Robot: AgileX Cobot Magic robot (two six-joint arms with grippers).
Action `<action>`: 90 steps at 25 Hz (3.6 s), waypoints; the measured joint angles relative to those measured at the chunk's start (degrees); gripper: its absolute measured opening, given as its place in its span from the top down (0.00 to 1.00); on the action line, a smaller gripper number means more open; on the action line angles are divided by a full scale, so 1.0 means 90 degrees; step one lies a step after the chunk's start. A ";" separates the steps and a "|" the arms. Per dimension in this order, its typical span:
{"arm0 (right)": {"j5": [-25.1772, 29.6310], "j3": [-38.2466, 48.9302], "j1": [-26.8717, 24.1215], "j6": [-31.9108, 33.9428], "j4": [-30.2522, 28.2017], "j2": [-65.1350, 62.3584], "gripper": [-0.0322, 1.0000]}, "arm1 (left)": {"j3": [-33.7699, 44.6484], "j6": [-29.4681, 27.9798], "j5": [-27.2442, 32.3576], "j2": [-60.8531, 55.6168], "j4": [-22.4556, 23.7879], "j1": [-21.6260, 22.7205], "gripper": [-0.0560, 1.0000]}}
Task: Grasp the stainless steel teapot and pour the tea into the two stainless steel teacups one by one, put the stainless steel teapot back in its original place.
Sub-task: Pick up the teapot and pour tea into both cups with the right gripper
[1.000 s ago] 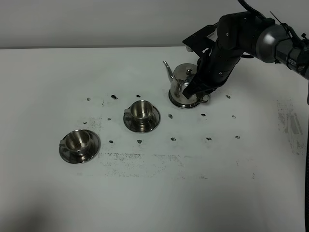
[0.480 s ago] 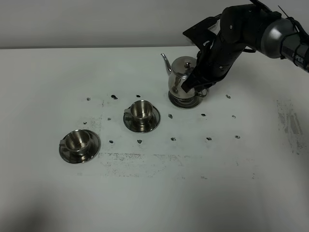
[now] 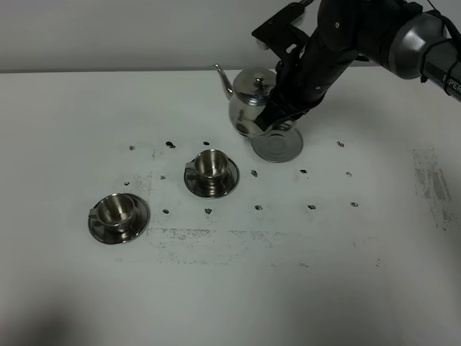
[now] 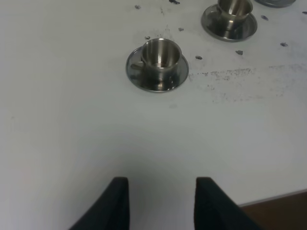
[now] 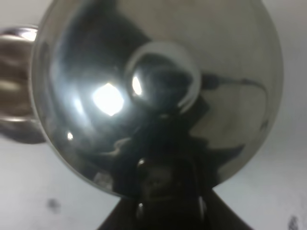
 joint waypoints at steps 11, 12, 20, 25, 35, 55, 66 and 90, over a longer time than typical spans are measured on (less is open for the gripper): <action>0.0628 -0.0197 0.1307 -0.1246 0.0261 -0.0475 0.81 | 0.0000 0.0000 0.0000 0.0000 0.0000 0.0000 0.64; 0.0661 -0.0232 0.1384 -0.1396 0.0267 -0.0475 0.81 | 0.0000 0.0000 0.0000 0.0000 0.0000 0.0000 0.64; 0.0799 -0.0283 0.1829 -0.2476 -0.0165 -0.0475 0.81 | 0.0000 0.0000 0.0000 0.0000 0.0000 0.0000 0.64; 0.0969 -0.0283 0.2064 -0.2517 -0.0429 -0.0475 0.81 | 0.0000 0.0000 0.0000 0.0000 0.0000 0.0000 0.64; 0.1575 -0.1188 0.2277 -0.1901 -0.0541 0.0214 0.81 | 0.0000 0.0000 0.0000 0.0000 0.0000 0.0000 0.64; 0.1742 -0.1654 0.2579 -0.1186 -0.1503 0.0903 0.81 | 0.0000 0.0000 0.0000 0.0000 0.0000 0.0000 0.64; 0.1742 -0.1654 0.2798 -0.0991 -0.2042 0.0923 0.81 | 0.0000 0.0000 0.0000 0.0000 0.0000 0.0000 0.64; 0.1735 -0.1659 0.2998 -0.0776 -0.2487 0.1234 0.81 | 0.0000 0.0000 0.0000 0.0000 0.0000 0.0000 0.64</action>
